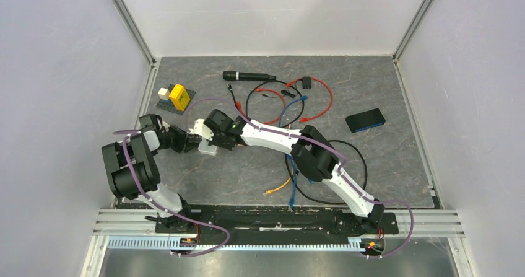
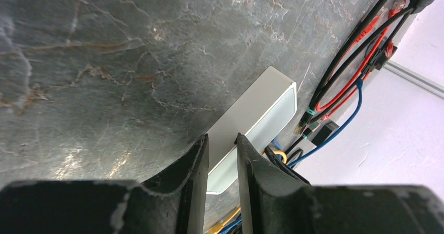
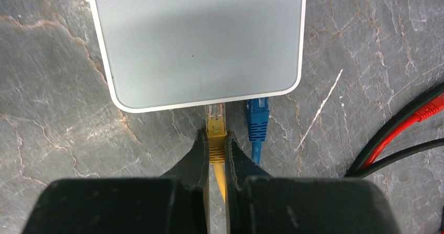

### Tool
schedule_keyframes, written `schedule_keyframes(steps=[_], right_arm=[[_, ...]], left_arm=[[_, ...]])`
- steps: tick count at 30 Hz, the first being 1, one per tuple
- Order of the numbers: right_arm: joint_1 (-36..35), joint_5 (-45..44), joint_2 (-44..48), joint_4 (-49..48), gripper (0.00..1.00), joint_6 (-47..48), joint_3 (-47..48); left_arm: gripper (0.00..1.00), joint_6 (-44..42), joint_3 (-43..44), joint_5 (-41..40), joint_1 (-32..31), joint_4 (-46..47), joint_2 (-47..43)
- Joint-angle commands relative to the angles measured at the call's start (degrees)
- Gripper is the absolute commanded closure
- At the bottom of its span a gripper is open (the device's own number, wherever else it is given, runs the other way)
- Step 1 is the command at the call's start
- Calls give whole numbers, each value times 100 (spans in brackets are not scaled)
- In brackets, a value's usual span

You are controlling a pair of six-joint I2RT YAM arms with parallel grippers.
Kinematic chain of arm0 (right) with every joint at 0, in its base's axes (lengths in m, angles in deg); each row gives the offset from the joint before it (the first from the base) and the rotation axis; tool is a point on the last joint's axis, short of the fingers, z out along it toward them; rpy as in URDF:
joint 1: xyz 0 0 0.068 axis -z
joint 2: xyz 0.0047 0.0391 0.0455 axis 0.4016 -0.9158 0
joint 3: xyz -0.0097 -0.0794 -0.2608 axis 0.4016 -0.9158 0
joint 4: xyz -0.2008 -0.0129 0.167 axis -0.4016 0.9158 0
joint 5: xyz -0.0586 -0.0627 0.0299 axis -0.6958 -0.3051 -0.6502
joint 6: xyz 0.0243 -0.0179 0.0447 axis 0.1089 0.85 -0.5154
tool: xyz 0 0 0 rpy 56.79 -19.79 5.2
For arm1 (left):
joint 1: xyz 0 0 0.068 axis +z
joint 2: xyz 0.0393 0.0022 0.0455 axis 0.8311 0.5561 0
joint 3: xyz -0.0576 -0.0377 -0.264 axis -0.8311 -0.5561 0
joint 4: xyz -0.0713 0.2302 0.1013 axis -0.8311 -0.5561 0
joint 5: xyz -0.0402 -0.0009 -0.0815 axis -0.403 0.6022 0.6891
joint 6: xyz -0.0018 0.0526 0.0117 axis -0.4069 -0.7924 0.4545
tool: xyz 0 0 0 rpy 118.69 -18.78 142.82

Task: Insert the plug into the switch port
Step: Insert the connector into the switch port.

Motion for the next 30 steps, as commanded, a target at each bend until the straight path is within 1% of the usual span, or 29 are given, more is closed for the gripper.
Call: schedule_keyframes(steps=[1, 8, 19, 30], right_arm=[[-51, -81, -573, 1521, 100, 39, -131], [-63, -365, -736, 1746, 100, -8, 3], [-67, -480, -675, 1606, 100, 291, 162], [-102, -147, -667, 1842, 100, 545, 132]], left_arm=[[68, 107, -168, 392, -139, -94, 44], [68, 156, -212, 516, -137, -94, -12], [68, 205, -230, 605, -165, 10, 96], [68, 317, -277, 814, -293, 144, 53]])
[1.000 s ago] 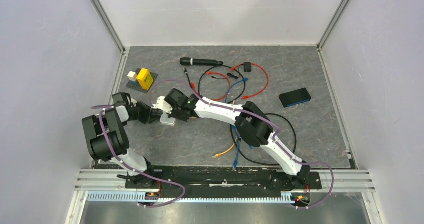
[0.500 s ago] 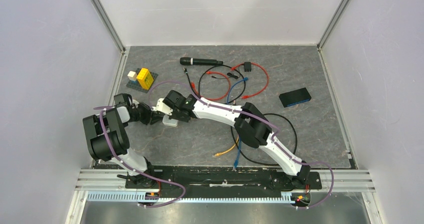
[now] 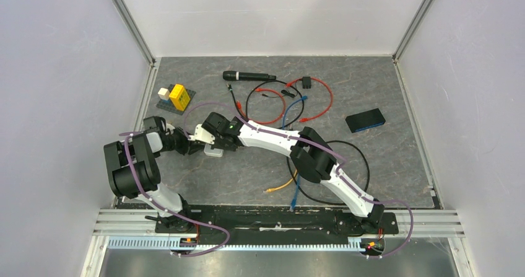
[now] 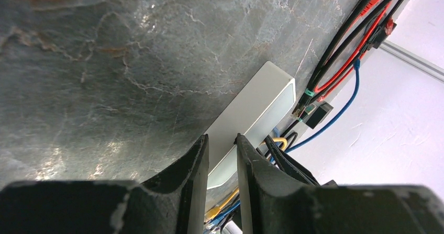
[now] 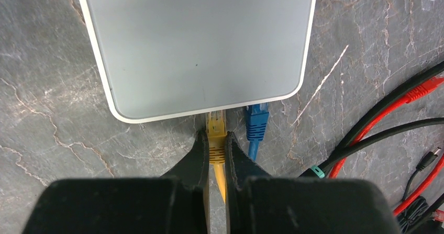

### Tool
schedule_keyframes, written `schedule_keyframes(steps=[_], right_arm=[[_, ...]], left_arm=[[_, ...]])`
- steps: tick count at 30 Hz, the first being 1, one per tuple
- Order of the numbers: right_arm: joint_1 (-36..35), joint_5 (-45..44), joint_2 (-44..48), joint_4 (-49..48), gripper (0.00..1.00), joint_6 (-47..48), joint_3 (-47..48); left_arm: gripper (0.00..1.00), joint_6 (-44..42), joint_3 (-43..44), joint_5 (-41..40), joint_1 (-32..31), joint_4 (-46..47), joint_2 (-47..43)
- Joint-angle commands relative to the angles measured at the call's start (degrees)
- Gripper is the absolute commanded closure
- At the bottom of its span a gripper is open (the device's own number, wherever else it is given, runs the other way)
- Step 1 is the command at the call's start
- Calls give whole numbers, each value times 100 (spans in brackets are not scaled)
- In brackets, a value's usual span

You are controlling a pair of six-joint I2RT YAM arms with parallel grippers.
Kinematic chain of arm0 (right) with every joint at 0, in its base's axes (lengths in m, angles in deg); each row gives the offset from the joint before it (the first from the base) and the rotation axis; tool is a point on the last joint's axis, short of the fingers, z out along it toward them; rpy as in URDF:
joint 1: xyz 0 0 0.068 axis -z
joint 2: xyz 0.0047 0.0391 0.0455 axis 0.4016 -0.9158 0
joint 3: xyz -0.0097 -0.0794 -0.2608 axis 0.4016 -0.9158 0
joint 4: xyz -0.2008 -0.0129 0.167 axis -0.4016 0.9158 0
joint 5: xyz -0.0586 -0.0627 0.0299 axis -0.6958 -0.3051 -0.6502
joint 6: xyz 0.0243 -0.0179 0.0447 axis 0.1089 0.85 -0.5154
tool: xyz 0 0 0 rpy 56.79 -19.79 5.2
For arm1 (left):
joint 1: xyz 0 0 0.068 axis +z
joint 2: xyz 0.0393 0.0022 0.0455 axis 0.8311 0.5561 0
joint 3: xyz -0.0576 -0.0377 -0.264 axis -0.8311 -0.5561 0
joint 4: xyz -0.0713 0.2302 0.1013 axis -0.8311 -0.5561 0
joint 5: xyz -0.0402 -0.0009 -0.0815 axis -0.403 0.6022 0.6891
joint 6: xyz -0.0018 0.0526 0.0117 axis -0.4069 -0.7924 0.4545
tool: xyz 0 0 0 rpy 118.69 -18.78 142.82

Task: Insert the plug into the switch port
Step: Insert the connector into the switch port.

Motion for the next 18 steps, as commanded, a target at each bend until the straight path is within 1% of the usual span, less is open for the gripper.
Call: schedule_keyframes(steps=[1, 5, 9, 11, 14, 18], right_arm=[[-15, 328, -555, 912, 100, 109, -249], [8, 382, -431, 552, 100, 152, -385], [17, 369, -51, -365, 100, 259, -1070], [35, 419, 85, -659, 100, 254, -1257], [94, 611, 70, -740, 100, 127, -1144], [102, 824, 26, -783, 100, 181, -1101]], left_arm=[[68, 188, -66, 411, -153, 32, 34], [68, 188, -64, 449, -199, 42, 55], [67, 188, -62, 498, -217, 41, 102], [68, 188, -60, 566, -225, 41, 141], [69, 211, -121, 634, -256, 41, 139], [69, 294, -238, 704, -287, 155, 105]])
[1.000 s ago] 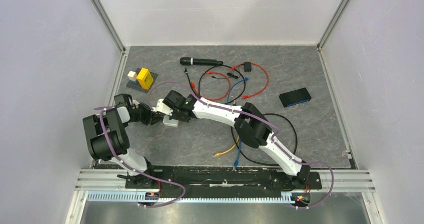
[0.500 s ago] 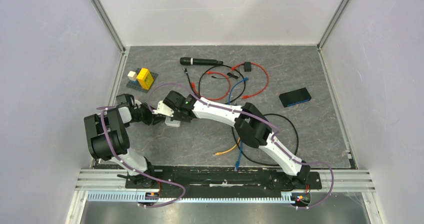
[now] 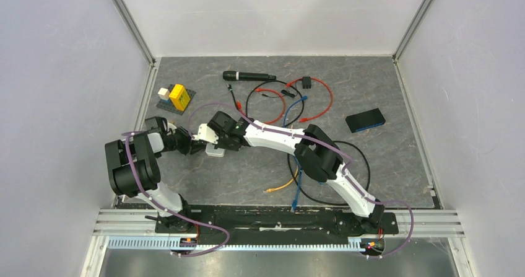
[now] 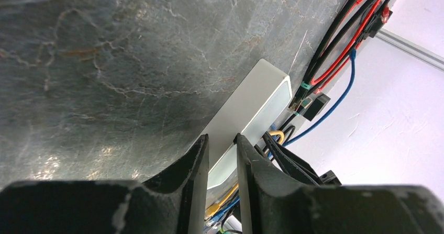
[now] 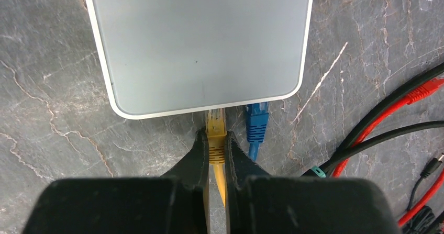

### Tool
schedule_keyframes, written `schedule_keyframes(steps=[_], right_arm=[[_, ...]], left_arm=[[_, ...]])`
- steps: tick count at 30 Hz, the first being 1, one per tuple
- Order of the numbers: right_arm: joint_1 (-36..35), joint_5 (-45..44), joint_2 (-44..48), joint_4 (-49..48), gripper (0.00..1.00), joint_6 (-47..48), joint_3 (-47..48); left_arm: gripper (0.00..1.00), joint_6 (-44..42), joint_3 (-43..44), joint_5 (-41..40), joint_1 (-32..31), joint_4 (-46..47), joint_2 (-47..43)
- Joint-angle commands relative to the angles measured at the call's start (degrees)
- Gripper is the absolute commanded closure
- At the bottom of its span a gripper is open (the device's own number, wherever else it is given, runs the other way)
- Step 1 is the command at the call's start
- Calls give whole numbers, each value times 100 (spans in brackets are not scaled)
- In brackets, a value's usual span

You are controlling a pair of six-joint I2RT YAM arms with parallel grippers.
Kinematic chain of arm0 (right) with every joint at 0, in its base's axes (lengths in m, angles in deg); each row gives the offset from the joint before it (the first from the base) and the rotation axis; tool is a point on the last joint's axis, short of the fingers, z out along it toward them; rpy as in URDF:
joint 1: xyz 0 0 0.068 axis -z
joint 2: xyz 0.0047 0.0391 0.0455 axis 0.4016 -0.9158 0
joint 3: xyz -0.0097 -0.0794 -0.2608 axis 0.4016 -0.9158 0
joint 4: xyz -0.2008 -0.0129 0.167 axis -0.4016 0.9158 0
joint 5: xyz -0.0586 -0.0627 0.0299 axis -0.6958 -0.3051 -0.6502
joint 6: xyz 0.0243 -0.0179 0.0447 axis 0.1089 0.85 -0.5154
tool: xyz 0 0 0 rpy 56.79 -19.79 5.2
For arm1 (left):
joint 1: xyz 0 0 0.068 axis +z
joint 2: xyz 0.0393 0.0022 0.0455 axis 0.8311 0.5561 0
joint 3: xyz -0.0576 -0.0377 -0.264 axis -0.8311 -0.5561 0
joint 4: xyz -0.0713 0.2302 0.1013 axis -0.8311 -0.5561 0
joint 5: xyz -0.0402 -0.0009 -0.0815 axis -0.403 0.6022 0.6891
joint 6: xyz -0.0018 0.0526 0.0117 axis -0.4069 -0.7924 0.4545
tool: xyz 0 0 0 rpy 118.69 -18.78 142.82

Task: Insert the plug into the switch port
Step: Insert the connector into the switch port.

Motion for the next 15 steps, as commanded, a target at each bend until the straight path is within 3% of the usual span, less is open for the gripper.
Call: schedule_keyframes(steps=[1, 6, 13, 15], right_arm=[[23, 573, -486, 87, 100, -4, -124], [22, 348, -812, 828, 100, -315, 714], [-32, 541, -649, 303, 100, -294, 301], [-57, 946, -535, -72, 100, -13, -36]], left_arm=[[69, 282, -178, 488, -188, -21, 31], [69, 502, -255, 585, -346, 158, 0], [69, 711, -230, 695, -500, 299, 56], [69, 721, -214, 693, -538, 319, 69]])
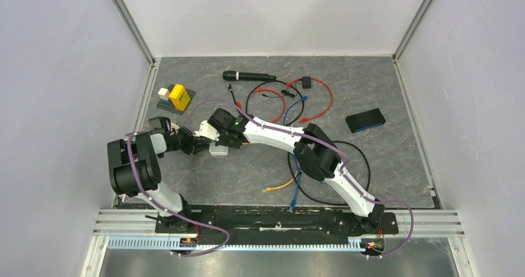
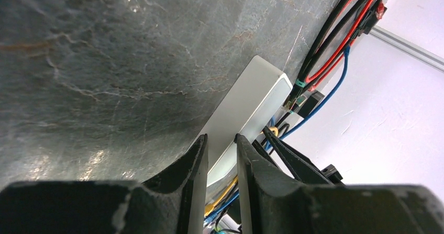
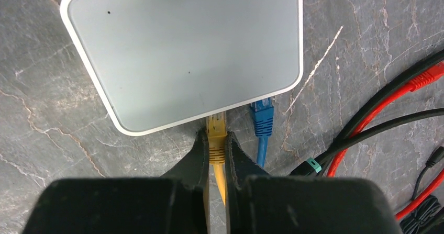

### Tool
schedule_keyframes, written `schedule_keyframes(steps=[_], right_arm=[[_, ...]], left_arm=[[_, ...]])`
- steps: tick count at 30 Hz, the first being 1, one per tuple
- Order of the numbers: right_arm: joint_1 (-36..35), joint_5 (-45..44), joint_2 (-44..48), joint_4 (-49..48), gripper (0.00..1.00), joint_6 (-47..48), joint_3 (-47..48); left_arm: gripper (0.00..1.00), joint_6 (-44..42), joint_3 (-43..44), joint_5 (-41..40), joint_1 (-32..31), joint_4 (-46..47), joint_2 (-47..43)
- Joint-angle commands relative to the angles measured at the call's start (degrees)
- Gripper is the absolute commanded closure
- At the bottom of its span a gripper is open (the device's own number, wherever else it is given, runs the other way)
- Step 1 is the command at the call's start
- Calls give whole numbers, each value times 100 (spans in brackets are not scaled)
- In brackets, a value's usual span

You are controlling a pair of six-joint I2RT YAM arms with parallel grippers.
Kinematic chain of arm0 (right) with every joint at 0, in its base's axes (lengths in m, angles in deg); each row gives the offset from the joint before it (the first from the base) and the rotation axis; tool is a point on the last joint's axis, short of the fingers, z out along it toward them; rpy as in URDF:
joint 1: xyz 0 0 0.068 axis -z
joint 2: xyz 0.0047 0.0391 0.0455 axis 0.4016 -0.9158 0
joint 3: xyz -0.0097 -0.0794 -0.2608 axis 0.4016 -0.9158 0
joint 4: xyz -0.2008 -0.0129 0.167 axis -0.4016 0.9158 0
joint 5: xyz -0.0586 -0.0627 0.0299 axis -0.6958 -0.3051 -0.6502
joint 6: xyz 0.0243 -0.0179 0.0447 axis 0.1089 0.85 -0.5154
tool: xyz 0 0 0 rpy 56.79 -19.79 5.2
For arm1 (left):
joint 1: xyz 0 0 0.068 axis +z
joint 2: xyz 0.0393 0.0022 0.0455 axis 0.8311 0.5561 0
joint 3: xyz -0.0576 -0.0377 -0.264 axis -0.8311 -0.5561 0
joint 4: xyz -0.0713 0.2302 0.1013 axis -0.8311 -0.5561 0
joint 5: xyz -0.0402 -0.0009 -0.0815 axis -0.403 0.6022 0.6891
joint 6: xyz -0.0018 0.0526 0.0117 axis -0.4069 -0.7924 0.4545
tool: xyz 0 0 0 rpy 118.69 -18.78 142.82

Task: Insert the plug into the switch port
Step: Insert the connector into the switch port.

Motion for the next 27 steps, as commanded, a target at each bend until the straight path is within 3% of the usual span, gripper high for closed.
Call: schedule_keyframes(steps=[1, 9, 21, 27], right_arm=[[-158, 1020, -175, -874, 100, 339, -850], [-148, 1261, 331, -1634, 100, 937, -1737], [-35, 1564, 295, -2051, 100, 1097, -1761], [-95, 1483, 182, -1526, 100, 982, -1157]], left_arm=[[69, 332, -42, 611, -337, -94, 103], [69, -540, 417, 297, -338, -947, 349], [69, -816, 564, -3, -351, -1152, 298], [69, -812, 497, -5, -398, -1074, 294]])
